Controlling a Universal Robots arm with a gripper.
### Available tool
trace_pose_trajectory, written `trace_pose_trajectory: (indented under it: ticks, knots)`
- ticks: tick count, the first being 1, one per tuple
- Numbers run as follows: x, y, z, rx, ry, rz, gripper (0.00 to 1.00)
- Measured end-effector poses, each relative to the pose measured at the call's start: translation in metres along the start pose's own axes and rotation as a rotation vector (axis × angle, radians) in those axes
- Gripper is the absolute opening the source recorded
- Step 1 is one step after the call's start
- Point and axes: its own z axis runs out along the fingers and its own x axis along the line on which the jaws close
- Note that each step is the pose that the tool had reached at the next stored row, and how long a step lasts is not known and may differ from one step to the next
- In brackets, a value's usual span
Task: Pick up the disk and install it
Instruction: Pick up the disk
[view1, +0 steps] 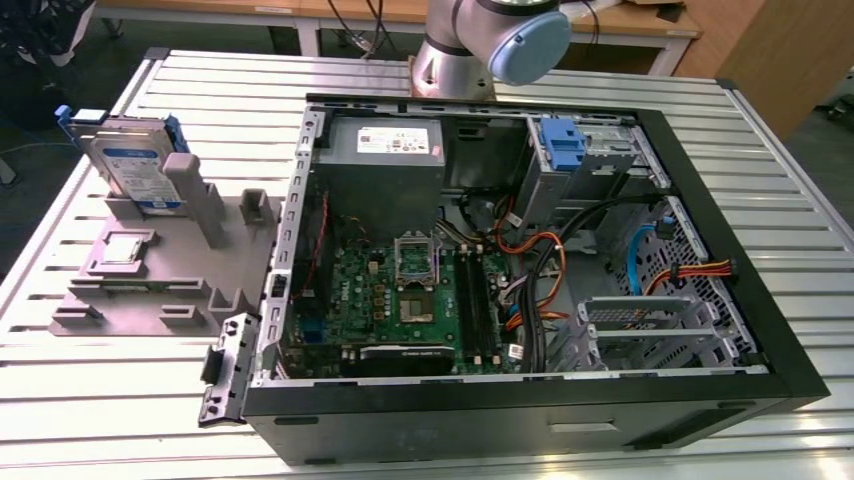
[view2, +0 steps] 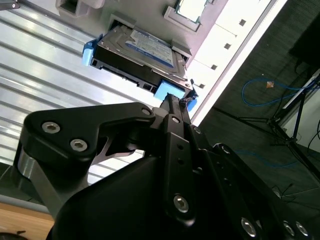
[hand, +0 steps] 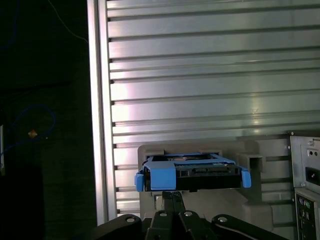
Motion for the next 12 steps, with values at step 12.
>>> trace_pose_trajectory:
  ticks: [12]
  knots:
    - [0.0001, 0.0, 0.0001, 0.0016, 0.0049, -0.108, 0.1]
